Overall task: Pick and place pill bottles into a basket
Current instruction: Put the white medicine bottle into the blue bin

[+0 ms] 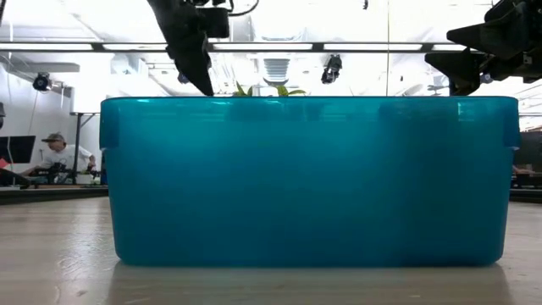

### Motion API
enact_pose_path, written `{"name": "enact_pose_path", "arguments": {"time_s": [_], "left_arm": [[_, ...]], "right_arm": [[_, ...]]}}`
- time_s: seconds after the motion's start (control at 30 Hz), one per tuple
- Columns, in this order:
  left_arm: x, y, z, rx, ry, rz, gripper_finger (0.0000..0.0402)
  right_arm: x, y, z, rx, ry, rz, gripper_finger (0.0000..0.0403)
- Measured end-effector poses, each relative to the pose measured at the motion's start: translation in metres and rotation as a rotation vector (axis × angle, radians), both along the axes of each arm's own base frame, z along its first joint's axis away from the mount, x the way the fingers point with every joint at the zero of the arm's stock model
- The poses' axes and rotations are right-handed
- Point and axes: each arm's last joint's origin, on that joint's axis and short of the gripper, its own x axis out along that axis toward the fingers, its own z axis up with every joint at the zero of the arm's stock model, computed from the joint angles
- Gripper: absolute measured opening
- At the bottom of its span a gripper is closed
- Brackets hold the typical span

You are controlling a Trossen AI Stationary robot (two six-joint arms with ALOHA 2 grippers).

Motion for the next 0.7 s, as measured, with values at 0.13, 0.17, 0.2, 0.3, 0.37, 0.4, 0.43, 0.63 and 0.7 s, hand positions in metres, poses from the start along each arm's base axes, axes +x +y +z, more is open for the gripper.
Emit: {"name": "enact_pose_path", "arguments": {"time_s": [0.13,0.17,0.2,0.3,0.37,0.4,0.43,0.63,0.7], "left_arm": [[0.010,0.004,-0.013,-0.003,0.048,-0.029,0.0254],[0.012,0.005,-0.016,-0.008,0.059,-0.040,0.0254],[0.014,0.005,-0.019,-0.011,0.067,-0.045,0.0254],[0.020,0.007,-0.027,-0.007,0.096,-0.067,0.0254],[0.023,0.009,-0.032,-0.007,0.110,-0.081,0.0254],[0.025,0.009,-0.034,-0.009,0.109,-0.086,0.0254],[0.026,0.010,-0.036,-0.007,0.107,-0.089,0.0254],[0.036,0.013,-0.042,-0.009,0.078,-0.118,0.0254],[0.037,0.014,-0.046,-0.016,0.095,-0.125,0.0254]], "right_arm": [[0.000,0.000,0.000,0.000,0.000,0.000,0.0243],[0.000,0.000,0.000,0.000,0.000,0.000,0.0242],[0.000,0.000,0.000,0.000,0.000,0.000,0.0242],[0.000,0.000,0.000,0.000,0.000,-0.001,0.0244],[0.000,0.000,0.000,0.000,0.000,0.000,0.0246],[0.000,0.000,0.000,0.000,0.000,-0.001,0.0247],[0.000,0.000,0.000,0.000,0.000,0.000,0.0247],[0.000,0.000,0.000,0.000,0.000,-0.001,0.0241],[0.000,0.000,0.000,0.000,0.000,-0.001,0.0239]]}}
